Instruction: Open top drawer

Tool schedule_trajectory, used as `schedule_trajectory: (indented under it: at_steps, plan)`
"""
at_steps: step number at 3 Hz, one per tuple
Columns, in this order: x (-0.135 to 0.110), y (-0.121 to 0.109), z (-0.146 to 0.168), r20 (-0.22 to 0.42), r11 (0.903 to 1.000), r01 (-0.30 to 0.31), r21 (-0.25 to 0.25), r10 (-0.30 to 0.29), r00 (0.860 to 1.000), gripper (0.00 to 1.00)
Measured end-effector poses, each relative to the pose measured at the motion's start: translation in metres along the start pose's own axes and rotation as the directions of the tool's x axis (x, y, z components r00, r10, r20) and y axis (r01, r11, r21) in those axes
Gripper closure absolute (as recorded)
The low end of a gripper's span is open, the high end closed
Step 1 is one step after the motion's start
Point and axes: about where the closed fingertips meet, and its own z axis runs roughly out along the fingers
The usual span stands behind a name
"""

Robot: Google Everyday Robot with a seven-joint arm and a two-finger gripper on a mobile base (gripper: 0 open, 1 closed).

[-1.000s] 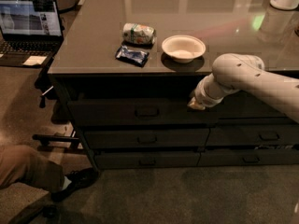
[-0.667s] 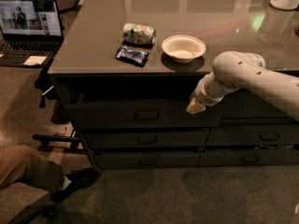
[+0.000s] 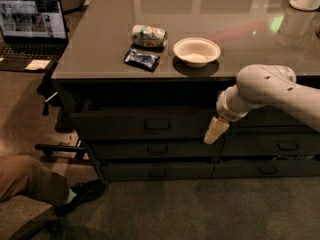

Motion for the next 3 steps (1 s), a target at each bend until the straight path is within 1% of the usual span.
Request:
schedule_trajectory:
  at_steps: [1,2,3]
  plan:
    - [0.006,0.004,0.000,-0.001,1.0000,-0.003,-0.002,0.003,1.000,0.00]
    - [0.003,0.004,0.010,0.009,0.9994,0.016,-0.030,-0.016,1.000,0.00]
    - [-0.004,0.004,0.027,0.021,0.9953,0.047,-0.085,-0.045,0.999,0.00]
